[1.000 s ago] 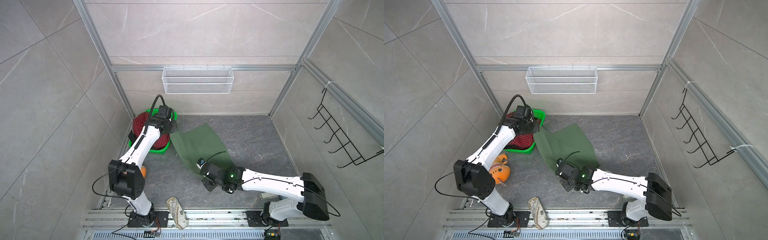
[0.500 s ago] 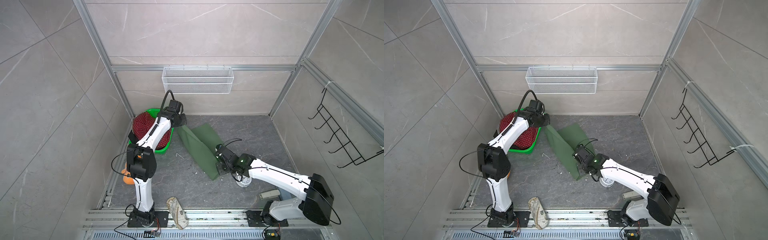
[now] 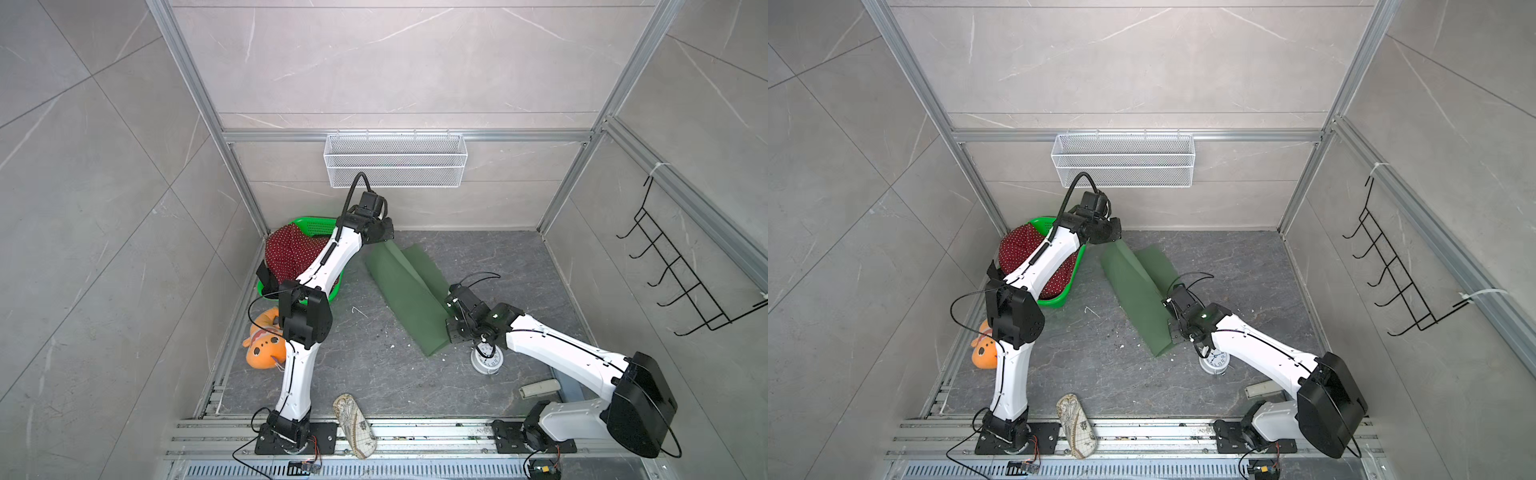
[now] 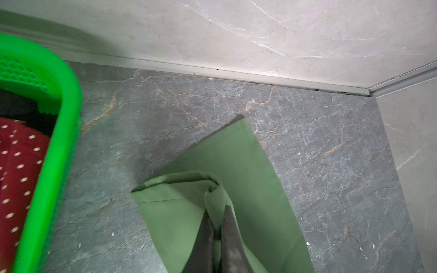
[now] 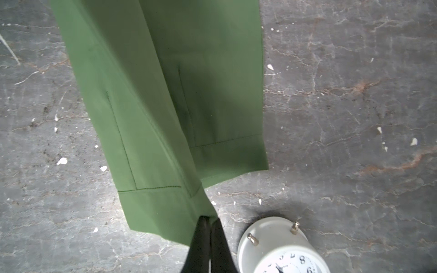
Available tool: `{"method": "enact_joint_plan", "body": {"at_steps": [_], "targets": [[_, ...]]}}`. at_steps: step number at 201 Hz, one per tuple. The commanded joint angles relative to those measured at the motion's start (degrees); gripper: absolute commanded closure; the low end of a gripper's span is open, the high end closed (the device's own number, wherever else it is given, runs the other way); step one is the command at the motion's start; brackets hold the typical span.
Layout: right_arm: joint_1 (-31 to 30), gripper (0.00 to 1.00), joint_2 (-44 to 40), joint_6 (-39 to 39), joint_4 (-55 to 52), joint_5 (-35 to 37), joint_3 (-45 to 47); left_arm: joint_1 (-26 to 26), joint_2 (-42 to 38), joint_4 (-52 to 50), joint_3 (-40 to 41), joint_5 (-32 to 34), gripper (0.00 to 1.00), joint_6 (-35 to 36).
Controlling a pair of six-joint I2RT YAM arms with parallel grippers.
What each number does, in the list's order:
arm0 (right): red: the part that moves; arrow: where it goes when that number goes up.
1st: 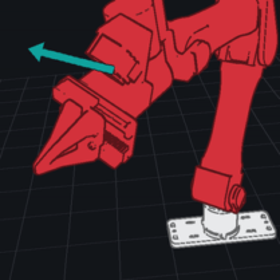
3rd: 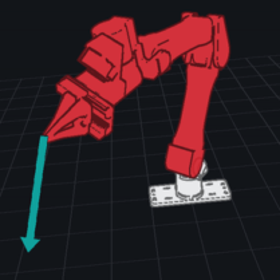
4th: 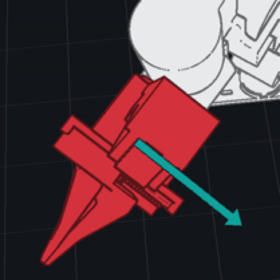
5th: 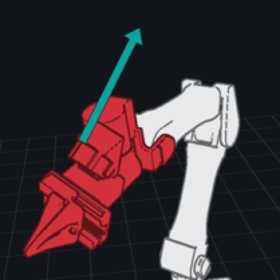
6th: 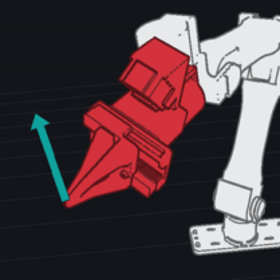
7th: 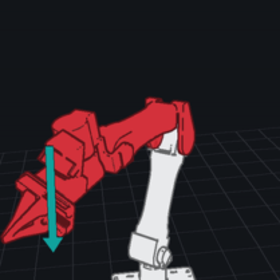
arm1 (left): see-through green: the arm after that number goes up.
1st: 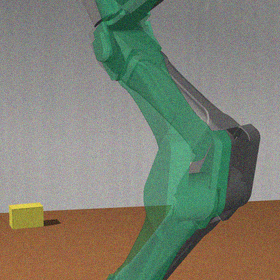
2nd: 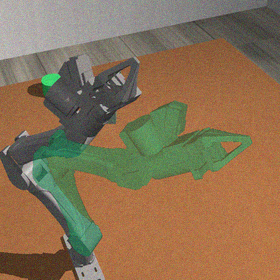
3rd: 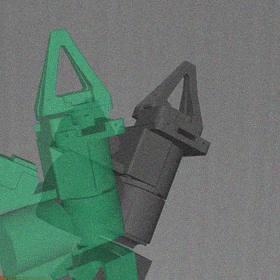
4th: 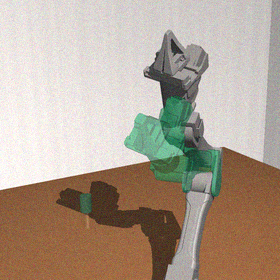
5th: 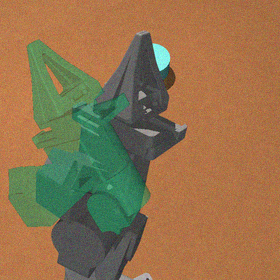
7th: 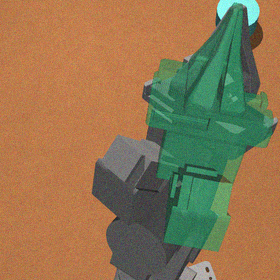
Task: Fold and stack skirts
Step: Fold the skirt at the center of the table.
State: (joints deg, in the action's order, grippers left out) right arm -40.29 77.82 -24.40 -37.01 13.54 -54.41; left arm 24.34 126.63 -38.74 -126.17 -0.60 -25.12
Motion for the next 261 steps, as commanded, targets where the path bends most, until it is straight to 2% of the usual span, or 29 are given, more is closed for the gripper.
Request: {"method": "enact_joint_plan", "body": {"at_steps": [1,93,210,222,241,261], "targets": [[1.2,1.00,-0.7,0.8,-0.6,0.7,1.6,0.0,1.8,2.9,-1.8,-0.7,1.00,-1.1],[6.4,1.00,5.0,-0.2,3.4,1.6,3.0,1.3,8.2,12.4,-2.1,-3.3,1.00,-0.3],[11.7,1.00,11.3,-4.9,7.9,3.9,3.5,1.3,16.0,24.3,-2.6,-6.4,1.00,-4.6],[12.3,1.00,12.3,-5.2,8.6,3.7,3.2,1.3,16.4,25.5,-2.5,-6.7,0.92,-4.9],[13.3,1.00,13.9,-5.7,9.3,3.2,2.6,1.3,16.7,27.2,-2.0,-7.3,0.63,-5.4],[14.3,1.00,15.1,-6.0,10.5,2.5,2.4,1.3,16.4,29.2,-0.4,-7.7,0.41,-5.5]]}}
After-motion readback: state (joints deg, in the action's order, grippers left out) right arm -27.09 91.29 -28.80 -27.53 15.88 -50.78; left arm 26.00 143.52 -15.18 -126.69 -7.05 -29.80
